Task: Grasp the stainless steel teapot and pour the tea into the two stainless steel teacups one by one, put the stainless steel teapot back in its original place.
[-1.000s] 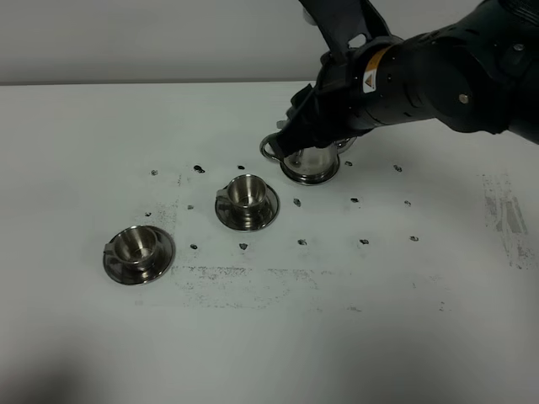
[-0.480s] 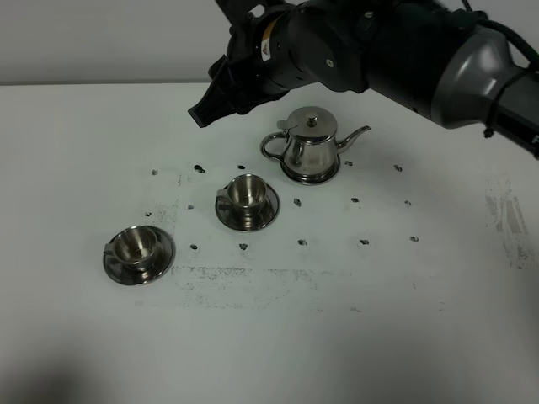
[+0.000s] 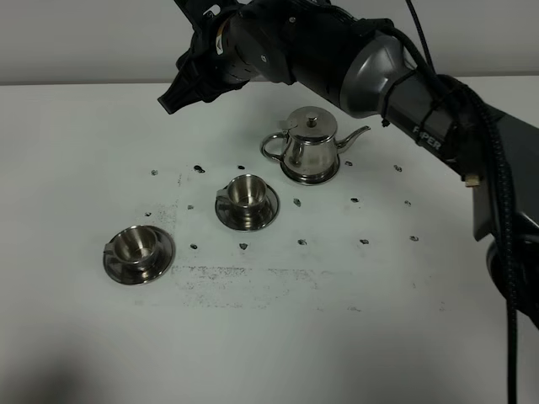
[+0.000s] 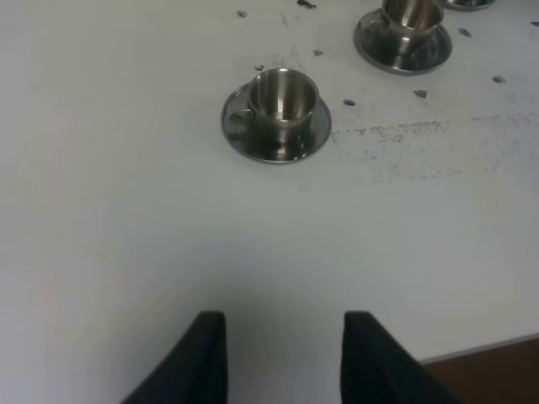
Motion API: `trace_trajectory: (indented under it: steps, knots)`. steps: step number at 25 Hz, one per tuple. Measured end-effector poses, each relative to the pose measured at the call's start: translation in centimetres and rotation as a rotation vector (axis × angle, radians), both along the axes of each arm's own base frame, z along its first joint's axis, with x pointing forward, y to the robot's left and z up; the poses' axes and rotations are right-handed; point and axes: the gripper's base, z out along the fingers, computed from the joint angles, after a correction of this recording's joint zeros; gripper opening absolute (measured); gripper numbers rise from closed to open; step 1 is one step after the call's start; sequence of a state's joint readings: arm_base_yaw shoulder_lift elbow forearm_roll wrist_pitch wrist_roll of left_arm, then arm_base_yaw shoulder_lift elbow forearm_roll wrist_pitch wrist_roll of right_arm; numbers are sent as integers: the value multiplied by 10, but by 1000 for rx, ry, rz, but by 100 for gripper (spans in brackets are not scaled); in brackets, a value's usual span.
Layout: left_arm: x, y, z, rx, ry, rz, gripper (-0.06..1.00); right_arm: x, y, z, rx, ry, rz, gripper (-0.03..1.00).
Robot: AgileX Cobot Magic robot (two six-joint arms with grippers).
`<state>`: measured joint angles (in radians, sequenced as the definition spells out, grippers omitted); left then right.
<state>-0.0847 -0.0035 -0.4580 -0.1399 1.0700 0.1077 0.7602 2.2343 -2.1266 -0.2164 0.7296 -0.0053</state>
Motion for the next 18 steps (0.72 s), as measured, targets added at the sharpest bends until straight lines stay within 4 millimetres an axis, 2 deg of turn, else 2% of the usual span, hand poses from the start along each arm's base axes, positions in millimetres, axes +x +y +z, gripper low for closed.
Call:
trace_trajectory:
  steps: [8, 18]
  knots:
    - [0, 0, 0, 0, 0, 0, 33, 25, -4, -50, -43, 68, -43, 37]
    - [0, 0, 0, 0, 1, 0, 33, 49, -20, -84, -53, 98, -90, 37]
